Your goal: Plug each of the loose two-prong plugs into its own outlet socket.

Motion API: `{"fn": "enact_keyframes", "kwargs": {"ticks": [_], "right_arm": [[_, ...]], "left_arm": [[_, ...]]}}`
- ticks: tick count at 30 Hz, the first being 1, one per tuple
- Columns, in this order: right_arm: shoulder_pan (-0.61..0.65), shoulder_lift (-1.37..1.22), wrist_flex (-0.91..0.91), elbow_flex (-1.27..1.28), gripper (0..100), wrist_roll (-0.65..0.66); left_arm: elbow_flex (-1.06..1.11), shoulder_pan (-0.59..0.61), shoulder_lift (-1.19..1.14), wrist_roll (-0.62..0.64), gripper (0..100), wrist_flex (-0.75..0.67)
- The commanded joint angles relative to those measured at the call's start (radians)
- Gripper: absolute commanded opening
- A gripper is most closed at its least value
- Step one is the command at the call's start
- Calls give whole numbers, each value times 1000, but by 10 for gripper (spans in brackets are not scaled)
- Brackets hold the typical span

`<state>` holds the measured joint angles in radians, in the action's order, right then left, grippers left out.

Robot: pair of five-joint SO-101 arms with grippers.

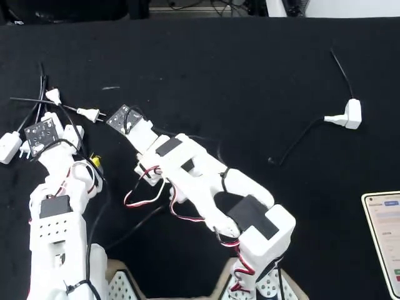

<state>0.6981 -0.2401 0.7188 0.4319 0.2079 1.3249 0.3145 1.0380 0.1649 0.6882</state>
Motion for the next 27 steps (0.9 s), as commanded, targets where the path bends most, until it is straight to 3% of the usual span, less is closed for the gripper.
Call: {"fn": "enact_keyframes", "kwargs": {"ticks": [1, 7, 16, 22, 27], "right_arm": [[9, 31, 46, -31, 11, 0], [14, 211, -18, 101, 10, 0], [38, 475, -574, 527, 10, -2], [117, 484, -617, 556, 10, 0], [117, 492, -617, 559, 10, 0]], "left_arm": [[-70, 8, 17, 6, 184, -8], [-74, 10, 17, 11, 184, -6], [-222, -12, 18, 89, 184, 161], [-245, -134, 54, 80, 184, 212], [-186, -199, 258, 11, 184, 250]]}}
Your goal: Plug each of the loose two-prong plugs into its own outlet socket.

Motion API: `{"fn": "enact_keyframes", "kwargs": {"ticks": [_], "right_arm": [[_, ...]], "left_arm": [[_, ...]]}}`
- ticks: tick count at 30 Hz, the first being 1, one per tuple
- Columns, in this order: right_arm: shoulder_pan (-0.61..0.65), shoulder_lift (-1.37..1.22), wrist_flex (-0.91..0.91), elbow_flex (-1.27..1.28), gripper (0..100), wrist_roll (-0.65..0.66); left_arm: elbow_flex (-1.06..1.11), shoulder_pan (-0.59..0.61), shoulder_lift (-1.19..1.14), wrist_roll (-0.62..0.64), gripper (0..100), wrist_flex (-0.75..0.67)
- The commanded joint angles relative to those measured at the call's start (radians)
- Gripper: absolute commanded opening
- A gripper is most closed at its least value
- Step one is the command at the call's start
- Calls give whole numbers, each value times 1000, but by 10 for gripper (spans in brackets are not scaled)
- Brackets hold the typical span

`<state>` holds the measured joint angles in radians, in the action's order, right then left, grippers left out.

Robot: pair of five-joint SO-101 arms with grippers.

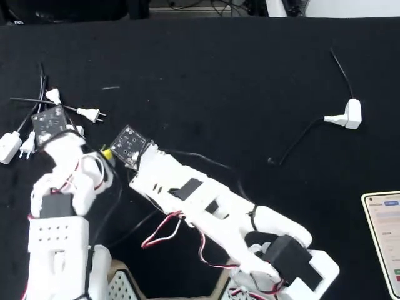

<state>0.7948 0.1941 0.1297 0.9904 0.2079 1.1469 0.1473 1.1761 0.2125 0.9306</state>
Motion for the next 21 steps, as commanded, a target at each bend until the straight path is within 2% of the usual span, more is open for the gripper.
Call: {"fn": "enact_keyframes", "kwargs": {"ticks": [1, 8, 12, 19, 21], "right_arm": [[21, 58, -26, 1, 10, 0], [21, 105, -23, 24, 10, -12], [23, 203, -23, 71, 10, -69], [78, 263, -21, 110, 10, -69], [80, 263, -21, 111, 10, -69]], "left_arm": [[19, -36, 170, -52, 184, 2], [166, -33, 420, -117, 185, -11], [183, -38, 440, -120, 185, -11], [177, -39, 440, -124, 185, -11], [179, -47, 440, -163, 185, -11]]}}
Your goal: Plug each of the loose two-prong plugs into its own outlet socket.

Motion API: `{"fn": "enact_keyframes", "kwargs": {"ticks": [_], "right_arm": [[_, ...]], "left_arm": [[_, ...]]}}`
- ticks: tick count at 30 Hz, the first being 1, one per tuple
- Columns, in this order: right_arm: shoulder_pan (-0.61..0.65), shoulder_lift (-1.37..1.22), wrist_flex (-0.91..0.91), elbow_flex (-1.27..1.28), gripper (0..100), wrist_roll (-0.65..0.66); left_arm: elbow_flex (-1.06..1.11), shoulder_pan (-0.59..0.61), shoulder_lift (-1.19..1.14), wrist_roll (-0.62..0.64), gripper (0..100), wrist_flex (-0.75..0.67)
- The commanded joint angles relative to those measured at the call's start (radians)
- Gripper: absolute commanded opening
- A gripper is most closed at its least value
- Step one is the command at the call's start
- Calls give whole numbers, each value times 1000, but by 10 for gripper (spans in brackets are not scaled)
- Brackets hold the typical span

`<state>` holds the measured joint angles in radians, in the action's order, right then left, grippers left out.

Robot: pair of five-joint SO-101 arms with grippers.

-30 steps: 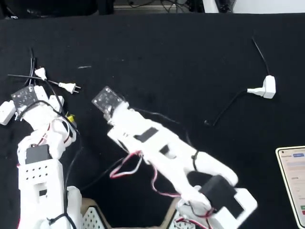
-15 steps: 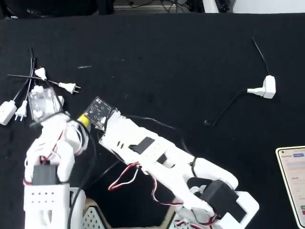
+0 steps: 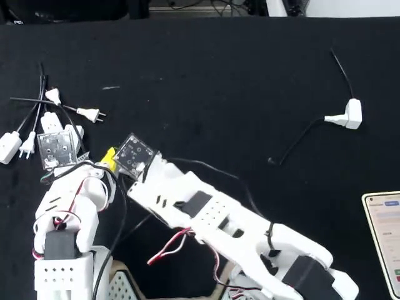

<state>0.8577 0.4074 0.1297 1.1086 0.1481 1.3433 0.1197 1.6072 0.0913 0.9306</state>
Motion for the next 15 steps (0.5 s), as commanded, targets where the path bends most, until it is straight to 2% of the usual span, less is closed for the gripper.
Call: {"fn": "enact_keyframes", "kwargs": {"ticks": [1, 7, 15], "right_arm": [[18, 50, -21, -4, 10, -9], [18, 116, 15, 7, 10, -9], [18, 269, 95, 44, 10, -17]], "left_arm": [[-13, -31, 9, -60, 185, -12], [54, -38, 9, -126, 185, -49], [64, -36, 9, -121, 185, -58]]}}
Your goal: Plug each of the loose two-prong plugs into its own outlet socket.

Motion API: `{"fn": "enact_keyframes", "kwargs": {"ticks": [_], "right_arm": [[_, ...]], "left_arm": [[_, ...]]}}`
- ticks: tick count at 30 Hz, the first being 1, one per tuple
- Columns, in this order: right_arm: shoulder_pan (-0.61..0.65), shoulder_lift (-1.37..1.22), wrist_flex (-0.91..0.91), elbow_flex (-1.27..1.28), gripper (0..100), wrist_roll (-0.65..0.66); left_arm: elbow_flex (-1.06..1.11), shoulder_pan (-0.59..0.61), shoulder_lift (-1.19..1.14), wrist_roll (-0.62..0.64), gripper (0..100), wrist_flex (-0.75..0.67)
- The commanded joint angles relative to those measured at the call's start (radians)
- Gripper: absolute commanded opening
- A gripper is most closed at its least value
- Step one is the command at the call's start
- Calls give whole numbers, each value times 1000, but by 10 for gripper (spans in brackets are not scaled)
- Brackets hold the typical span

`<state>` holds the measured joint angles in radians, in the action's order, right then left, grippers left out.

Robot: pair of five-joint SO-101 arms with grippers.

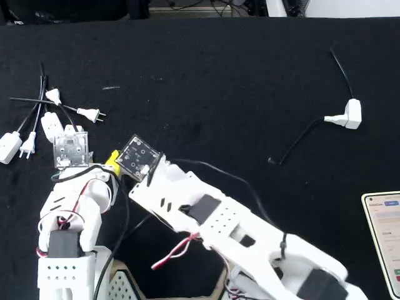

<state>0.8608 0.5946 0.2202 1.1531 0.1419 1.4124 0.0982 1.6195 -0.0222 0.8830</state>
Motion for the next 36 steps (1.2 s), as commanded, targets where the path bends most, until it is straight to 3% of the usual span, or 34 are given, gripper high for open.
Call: {"fn": "enact_keyframes", "kwargs": {"ticks": [1, 36], "right_arm": [[15, 97, 3, 5, 10, -11], [15, 148, 9, 24, 10, -54]], "left_arm": [[-5, -15, -3, -8, 185, -9], [19, -13, -3, -14, 185, -14]]}}
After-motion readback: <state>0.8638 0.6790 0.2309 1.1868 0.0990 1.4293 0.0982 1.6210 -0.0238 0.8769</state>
